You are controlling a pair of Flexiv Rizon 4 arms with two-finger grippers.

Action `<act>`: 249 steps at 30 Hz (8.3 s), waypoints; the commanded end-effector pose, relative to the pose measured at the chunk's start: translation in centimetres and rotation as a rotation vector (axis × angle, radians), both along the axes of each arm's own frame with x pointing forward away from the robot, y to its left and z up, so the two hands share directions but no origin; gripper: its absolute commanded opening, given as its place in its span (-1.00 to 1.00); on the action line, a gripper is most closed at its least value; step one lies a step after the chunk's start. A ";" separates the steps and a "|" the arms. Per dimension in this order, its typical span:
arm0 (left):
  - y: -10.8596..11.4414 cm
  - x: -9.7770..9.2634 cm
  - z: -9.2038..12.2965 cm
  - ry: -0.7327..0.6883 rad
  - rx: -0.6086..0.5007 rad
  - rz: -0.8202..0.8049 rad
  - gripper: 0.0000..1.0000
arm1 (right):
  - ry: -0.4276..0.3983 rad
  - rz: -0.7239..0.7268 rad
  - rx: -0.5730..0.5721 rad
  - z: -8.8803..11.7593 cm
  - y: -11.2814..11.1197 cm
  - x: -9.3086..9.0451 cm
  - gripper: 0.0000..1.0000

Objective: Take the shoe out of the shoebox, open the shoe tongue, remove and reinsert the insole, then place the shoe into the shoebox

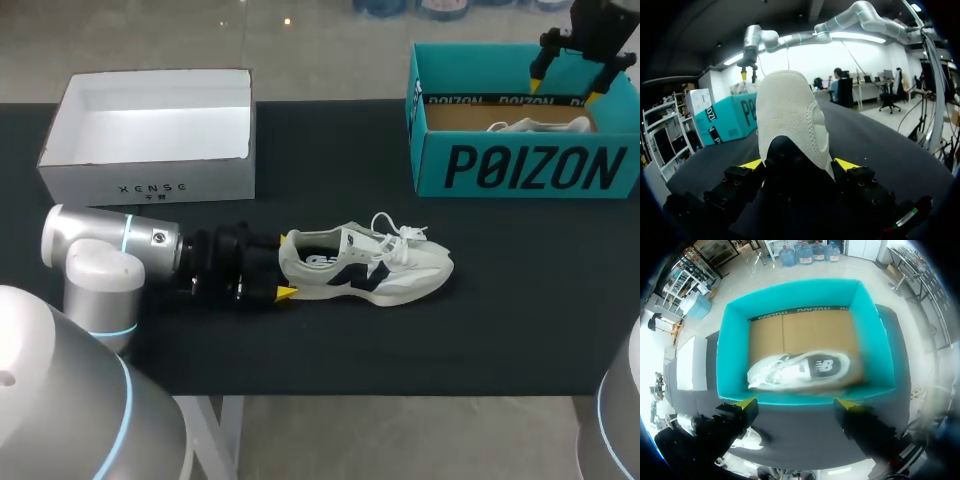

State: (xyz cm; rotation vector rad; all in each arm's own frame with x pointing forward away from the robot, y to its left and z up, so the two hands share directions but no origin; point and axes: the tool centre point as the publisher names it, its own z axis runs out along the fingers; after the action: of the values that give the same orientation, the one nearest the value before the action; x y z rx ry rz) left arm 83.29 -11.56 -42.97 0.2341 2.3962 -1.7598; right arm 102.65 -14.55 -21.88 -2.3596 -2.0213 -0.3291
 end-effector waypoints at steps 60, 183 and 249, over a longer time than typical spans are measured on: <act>0.0 0.0 -0.2 -0.003 -0.001 0.003 -1.00 | 0.083 -0.171 -0.564 -5.5 28.4 -21.5 1.00; 0.0 0.0 -0.2 -0.003 -0.001 0.003 -1.00 | 0.041 -0.254 -0.462 -9.7 26.7 -20.5 -1.00; 0.0 0.0 -0.2 -0.003 -0.001 0.003 -1.00 | -0.008 1.027 -0.207 -1.2 22.1 -19.4 1.00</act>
State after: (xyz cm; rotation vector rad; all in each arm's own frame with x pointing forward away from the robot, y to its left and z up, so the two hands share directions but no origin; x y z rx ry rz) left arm 83.35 -11.62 -42.97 0.2334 2.3963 -1.7588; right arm 82.99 7.92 -22.97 -1.6180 -2.8446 -0.0515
